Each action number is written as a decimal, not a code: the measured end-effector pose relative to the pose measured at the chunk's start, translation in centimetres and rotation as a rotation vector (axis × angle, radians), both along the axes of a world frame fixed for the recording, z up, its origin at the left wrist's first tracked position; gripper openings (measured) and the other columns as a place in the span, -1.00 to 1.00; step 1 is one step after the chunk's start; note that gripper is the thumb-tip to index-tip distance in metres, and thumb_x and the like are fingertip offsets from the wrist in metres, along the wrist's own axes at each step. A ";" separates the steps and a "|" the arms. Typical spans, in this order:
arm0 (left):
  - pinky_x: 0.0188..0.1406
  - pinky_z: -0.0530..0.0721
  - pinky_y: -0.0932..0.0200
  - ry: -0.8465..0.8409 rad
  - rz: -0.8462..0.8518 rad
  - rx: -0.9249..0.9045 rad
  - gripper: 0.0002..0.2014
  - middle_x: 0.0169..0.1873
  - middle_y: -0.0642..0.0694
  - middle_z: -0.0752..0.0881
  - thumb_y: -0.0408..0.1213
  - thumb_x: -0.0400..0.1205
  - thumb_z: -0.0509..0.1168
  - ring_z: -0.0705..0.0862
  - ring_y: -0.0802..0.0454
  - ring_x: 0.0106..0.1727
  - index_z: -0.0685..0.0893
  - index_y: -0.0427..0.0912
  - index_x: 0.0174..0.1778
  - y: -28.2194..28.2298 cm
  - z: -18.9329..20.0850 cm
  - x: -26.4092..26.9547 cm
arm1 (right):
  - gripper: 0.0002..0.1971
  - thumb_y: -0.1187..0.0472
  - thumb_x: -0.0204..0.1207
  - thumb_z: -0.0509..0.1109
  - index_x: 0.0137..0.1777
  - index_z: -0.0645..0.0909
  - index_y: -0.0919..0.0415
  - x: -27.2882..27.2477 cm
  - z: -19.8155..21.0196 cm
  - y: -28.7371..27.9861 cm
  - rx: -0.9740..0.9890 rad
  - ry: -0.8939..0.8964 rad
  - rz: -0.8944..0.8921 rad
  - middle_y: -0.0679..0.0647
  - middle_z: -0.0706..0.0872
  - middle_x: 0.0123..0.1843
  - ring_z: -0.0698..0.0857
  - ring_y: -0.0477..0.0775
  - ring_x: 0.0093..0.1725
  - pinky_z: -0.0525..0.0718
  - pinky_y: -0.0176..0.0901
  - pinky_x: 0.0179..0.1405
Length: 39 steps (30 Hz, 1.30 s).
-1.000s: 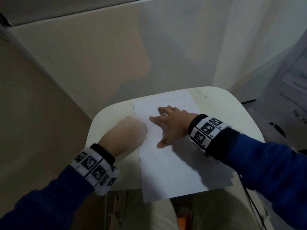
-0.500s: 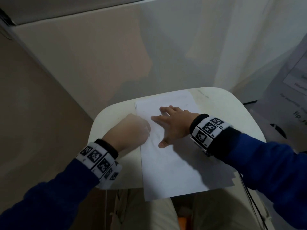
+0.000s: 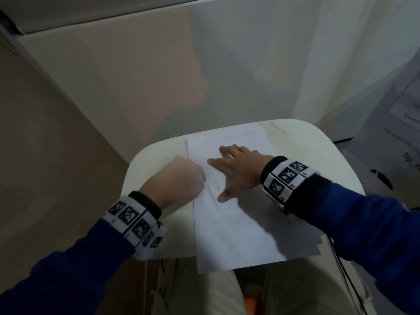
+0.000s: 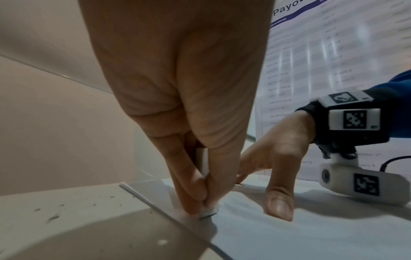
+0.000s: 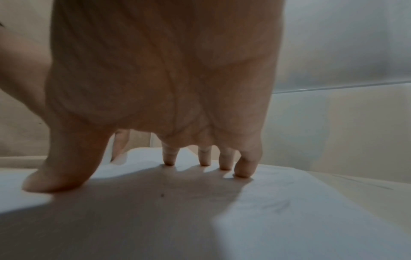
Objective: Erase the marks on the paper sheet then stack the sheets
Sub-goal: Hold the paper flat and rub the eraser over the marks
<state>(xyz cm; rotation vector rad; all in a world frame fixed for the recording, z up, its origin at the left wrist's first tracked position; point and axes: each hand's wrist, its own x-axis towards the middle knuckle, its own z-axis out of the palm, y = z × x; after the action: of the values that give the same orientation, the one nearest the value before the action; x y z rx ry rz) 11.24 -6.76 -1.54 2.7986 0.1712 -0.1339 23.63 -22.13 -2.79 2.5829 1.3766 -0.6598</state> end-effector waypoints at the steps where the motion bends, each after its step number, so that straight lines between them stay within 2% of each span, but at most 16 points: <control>1: -0.43 0.49 0.29 -0.007 0.011 0.005 -0.85 -0.46 0.11 0.66 -0.27 0.50 0.38 0.64 0.18 -0.41 0.85 -0.07 -0.11 0.1 0.0 0.3 | 0.10 -0.55 0.25 0.37 0.70 -0.11 -0.30 0.0 0.0 0.0 0.003 -0.004 -0.005 -0.02 -0.15 0.76 -0.12 0.24 0.73 0.18 0.34 0.59; 5: -0.43 0.59 0.24 0.005 0.007 0.008 -0.83 -0.44 0.11 0.68 -0.25 0.48 0.36 0.66 0.17 -0.41 0.85 -0.05 -0.11 0.1 0.1 0.0 | 0.11 -0.57 0.22 0.37 0.70 -0.12 -0.32 0.0 -0.4 0.1 0.006 -0.001 -0.021 -0.03 -0.15 0.76 -0.14 0.24 0.73 0.16 0.34 0.59; 9: -0.44 0.49 0.36 0.008 -0.001 -0.003 -0.86 -0.46 0.18 0.67 -0.23 0.48 0.42 0.64 0.23 -0.44 0.86 -0.03 -0.11 -0.1 0.6 -0.3 | 0.12 -0.57 0.20 0.38 0.69 -0.11 -0.32 0.0 -0.4 0.0 0.011 0.002 -0.022 -0.02 -0.15 0.75 -0.13 0.25 0.73 0.16 0.34 0.58; 13: -0.28 0.67 0.19 -0.087 0.033 0.003 -0.84 -0.32 0.12 0.73 -0.26 0.55 0.37 0.68 0.18 -0.30 0.84 -0.07 -0.03 -0.7 0.6 1.2 | 0.16 -0.59 0.15 0.38 0.68 -0.12 -0.33 0.1 -0.5 0.1 0.012 0.003 -0.015 0.00 -0.13 0.75 -0.10 0.26 0.72 0.20 0.37 0.55; 16: -0.21 0.74 0.13 -0.046 0.024 0.031 -0.81 -0.27 0.05 0.76 -0.32 0.58 0.34 0.71 0.11 -0.27 0.83 -0.10 0.00 -1.1 0.3 1.7 | 0.16 -0.58 0.16 0.40 0.69 -0.13 -0.34 0.1 -0.4 0.1 0.014 0.016 -0.014 0.01 -0.15 0.76 -0.14 0.26 0.73 0.15 0.37 0.57; 19: -0.31 0.68 0.20 0.009 0.005 0.037 -0.81 -0.33 0.05 0.74 -0.31 0.56 0.36 0.69 0.14 -0.34 0.85 -0.08 -0.01 -1.1 0.2 1.2 | 0.16 -0.56 0.19 0.41 0.70 -0.13 -0.31 0.1 -0.2 -0.1 0.013 0.025 -0.021 -0.01 -0.19 0.76 -0.18 0.25 0.73 0.10 0.38 0.60; 22: -0.31 0.59 0.30 0.083 -0.075 0.023 -0.82 -0.27 0.04 0.80 -0.26 0.55 0.39 0.65 0.19 -0.36 0.86 -0.05 0.00 -1.5 0.4 -0.1 | 0.16 -0.58 0.18 0.40 0.70 -0.14 -0.31 0.1 -0.4 -0.2 0.016 0.019 -0.017 -0.01 -0.19 0.77 -0.18 0.26 0.74 0.10 0.39 0.59; 24: -0.32 0.56 0.30 0.114 -0.098 0.024 -0.82 -0.31 0.07 0.77 -0.25 0.54 0.38 0.64 0.19 -0.37 0.86 -0.04 -0.02 -1.6 0.7 -0.1 | 0.16 -0.58 0.18 0.40 0.70 -0.14 -0.32 0.1 -0.5 -0.1 0.021 0.019 -0.022 -0.02 -0.19 0.76 -0.18 0.26 0.74 0.10 0.38 0.59; 28: -0.31 0.66 0.19 0.006 -0.014 0.058 -0.81 -0.39 0.07 0.67 -0.33 0.54 0.35 0.69 0.07 -0.33 0.85 -0.07 -0.05 -1.1 1.1 1.9 | 0.16 -0.58 0.16 0.41 0.69 -0.11 -0.34 0.0 -0.5 0.0 0.030 0.007 -0.020 -0.01 -0.13 0.75 -0.12 0.26 0.72 0.18 0.36 0.56; 30: -0.32 0.66 0.18 -0.030 0.008 0.051 -0.81 -0.39 0.07 0.66 -0.36 0.55 0.35 0.69 0.07 -0.33 0.84 -0.11 -0.04 -1.0 0.9 2.5 | 0.15 -0.57 0.18 0.41 0.69 -0.12 -0.33 -0.1 -0.4 0.0 0.029 0.012 -0.018 -0.01 -0.14 0.75 -0.11 0.26 0.72 0.17 0.36 0.57; 34: -0.40 0.56 0.28 0.003 -0.023 0.024 -0.82 -0.42 0.09 0.67 -0.31 0.56 0.35 0.64 0.18 -0.41 0.85 -0.08 -0.05 -1.6 0.2 1.3 | 0.15 -0.56 0.19 0.42 0.70 -0.12 -0.32 0.0 -0.2 -0.3 0.030 0.029 -0.026 -0.03 -0.17 0.76 -0.17 0.24 0.73 0.11 0.37 0.59; 39: -0.40 0.45 0.41 0.070 -0.115 0.002 -0.80 -0.43 0.11 0.68 -0.28 0.56 0.36 0.58 0.22 -0.46 0.86 -0.06 0.01 -2.3 0.6 0.2 | 0.17 -0.58 0.18 0.41 0.70 -0.14 -0.32 0.0 -0.4 -0.3 0.029 0.032 -0.016 -0.04 -0.20 0.76 -0.20 0.23 0.74 0.09 0.38 0.60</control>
<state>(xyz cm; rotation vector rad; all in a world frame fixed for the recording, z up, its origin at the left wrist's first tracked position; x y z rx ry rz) 11.48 -9.09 -0.90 2.8072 0.0262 -0.2595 23.68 -22.43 -3.22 2.6196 1.3861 -0.6923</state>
